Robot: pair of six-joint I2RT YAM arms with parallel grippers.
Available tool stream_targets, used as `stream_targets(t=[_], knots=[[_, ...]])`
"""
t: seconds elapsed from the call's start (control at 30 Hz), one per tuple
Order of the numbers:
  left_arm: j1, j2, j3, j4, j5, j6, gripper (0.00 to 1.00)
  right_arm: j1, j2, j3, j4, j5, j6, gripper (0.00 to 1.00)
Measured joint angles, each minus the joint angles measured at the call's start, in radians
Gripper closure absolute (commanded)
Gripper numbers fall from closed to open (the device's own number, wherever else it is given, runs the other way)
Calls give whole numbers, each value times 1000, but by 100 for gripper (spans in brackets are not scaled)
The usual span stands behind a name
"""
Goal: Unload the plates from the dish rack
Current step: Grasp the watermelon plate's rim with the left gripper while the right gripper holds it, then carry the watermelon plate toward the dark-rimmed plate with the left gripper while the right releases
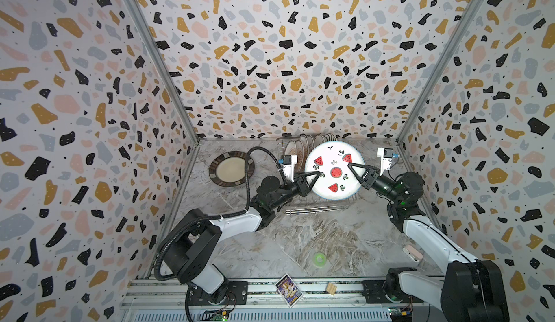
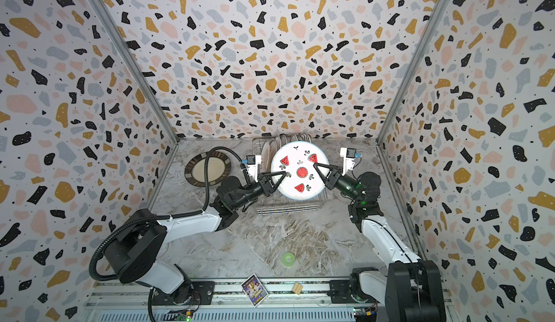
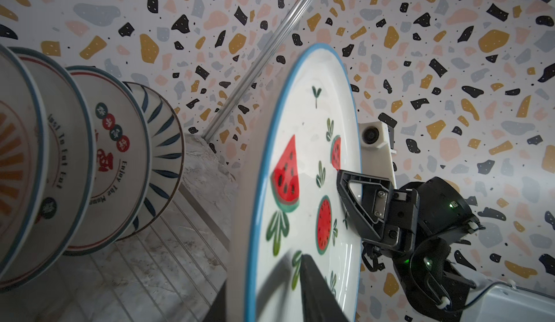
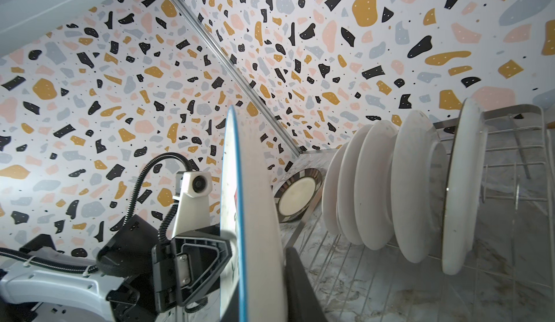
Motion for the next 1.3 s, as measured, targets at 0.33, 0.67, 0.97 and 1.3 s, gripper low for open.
stream_targets(t=[0.33,0.67,0.97,1.3], knots=[[1,-6,1,25,0,-89,96,-13,40,-2,48,-29,13,78],[-1,11,4,-19,-20,-94,100,8,66,-1,-4,11,-44,41],[4,7,4,-87,-40,-115,100,13,65,11,-106,124,-137,23],[66,-102,-64,-94,-53,-137,100,16,66,18,-159,193,-172,19]])
